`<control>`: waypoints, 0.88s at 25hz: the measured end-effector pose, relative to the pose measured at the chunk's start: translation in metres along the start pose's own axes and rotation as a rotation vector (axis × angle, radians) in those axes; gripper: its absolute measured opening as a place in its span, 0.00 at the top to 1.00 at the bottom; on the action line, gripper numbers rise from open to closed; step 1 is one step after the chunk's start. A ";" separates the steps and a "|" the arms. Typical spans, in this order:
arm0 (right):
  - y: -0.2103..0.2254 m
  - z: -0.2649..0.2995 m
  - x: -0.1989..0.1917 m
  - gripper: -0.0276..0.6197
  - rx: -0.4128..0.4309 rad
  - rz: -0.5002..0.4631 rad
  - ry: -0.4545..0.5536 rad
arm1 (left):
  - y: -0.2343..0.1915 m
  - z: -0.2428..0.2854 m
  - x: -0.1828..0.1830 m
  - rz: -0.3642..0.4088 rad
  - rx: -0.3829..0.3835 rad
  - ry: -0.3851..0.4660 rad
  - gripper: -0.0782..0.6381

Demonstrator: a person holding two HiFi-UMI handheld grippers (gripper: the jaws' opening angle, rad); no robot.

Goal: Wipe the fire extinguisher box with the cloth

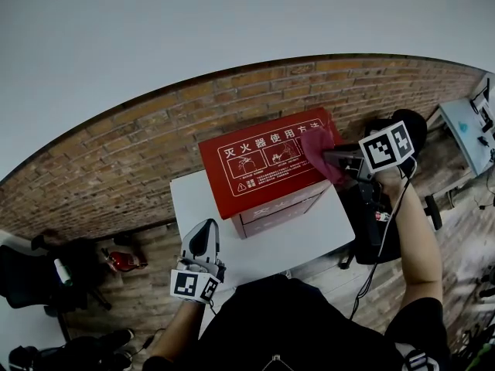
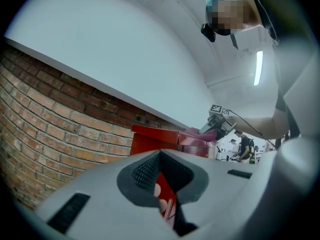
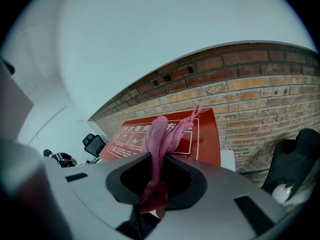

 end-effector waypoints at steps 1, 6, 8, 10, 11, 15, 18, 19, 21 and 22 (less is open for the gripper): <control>0.002 -0.002 0.000 0.84 -0.002 0.001 0.002 | 0.001 0.001 0.001 0.001 0.003 0.000 0.84; 0.016 -0.013 -0.001 0.84 -0.019 0.008 0.019 | 0.004 0.003 0.001 0.012 0.010 -0.001 0.84; 0.023 -0.017 -0.001 0.84 -0.025 0.012 0.027 | 0.006 0.004 0.001 0.015 0.016 -0.002 0.84; 0.028 -0.022 -0.002 0.84 -0.027 0.019 0.035 | 0.008 0.005 0.001 0.016 0.021 -0.004 0.84; 0.031 -0.024 -0.003 0.84 -0.028 0.022 0.038 | 0.009 0.005 0.001 0.021 0.023 -0.003 0.84; 0.039 -0.030 -0.004 0.84 -0.029 0.020 0.045 | 0.013 0.007 0.002 0.027 0.045 0.001 0.84; 0.046 -0.033 -0.004 0.84 -0.024 0.020 0.050 | 0.017 0.009 0.002 0.026 0.058 0.005 0.84; 0.048 -0.034 -0.004 0.84 -0.021 0.020 0.051 | 0.019 0.009 0.002 0.025 0.064 0.007 0.84; 0.051 -0.037 -0.005 0.84 -0.015 0.020 0.054 | 0.023 0.010 0.003 0.024 0.077 0.006 0.84; 0.053 -0.038 -0.005 0.84 -0.012 0.019 0.056 | 0.025 0.010 0.002 0.026 0.081 0.004 0.84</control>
Point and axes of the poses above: the fingertips, and each gripper's own axes: z forward along the fingers, y to its right, x out of its top, the point moved 5 cm from there along -z, backward along the fingers, and after that the axes turned 5 degrees about z, right-handed, at the moved point
